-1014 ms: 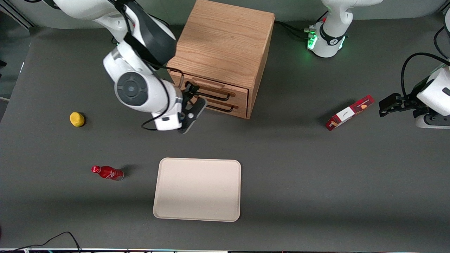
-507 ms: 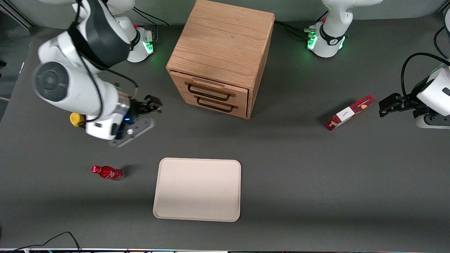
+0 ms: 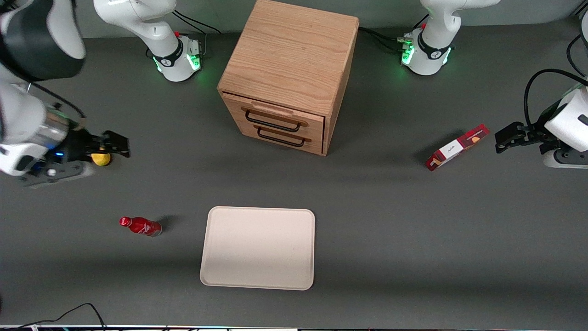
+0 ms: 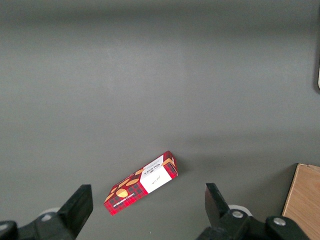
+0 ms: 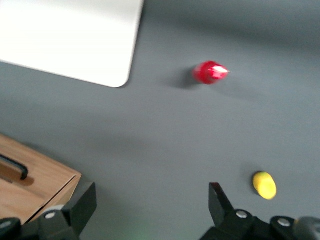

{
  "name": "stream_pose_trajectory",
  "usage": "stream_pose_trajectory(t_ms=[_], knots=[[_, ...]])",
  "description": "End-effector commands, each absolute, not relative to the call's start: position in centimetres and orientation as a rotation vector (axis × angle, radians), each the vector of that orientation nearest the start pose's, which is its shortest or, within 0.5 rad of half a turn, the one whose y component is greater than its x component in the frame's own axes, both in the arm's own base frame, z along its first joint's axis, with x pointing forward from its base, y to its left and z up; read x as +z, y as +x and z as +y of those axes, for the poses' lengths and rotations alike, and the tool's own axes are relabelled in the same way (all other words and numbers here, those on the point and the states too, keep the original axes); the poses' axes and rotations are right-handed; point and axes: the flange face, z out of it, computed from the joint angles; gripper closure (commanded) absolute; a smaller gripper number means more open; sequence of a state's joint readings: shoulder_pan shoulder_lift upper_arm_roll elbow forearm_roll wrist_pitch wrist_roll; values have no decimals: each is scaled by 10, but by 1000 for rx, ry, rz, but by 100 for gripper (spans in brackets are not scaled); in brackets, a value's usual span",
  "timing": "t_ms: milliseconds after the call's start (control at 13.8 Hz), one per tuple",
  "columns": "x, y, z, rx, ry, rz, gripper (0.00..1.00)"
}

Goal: Close top drawer

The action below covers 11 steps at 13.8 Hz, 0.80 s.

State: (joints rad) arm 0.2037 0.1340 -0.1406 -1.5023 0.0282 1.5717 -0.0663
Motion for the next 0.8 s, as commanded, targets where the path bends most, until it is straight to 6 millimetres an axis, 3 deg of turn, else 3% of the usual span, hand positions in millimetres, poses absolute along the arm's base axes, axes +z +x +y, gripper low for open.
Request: stream_pose_trajectory(t_ms=[0,145,362,725], knots=[[587,559,-3,35,-3121,-19,0],[589,543,-24,-37,-3109,36,0],[604,533,-26,-105,-3095,176,0],[612,530,-27,-119,-3107,178,0]])
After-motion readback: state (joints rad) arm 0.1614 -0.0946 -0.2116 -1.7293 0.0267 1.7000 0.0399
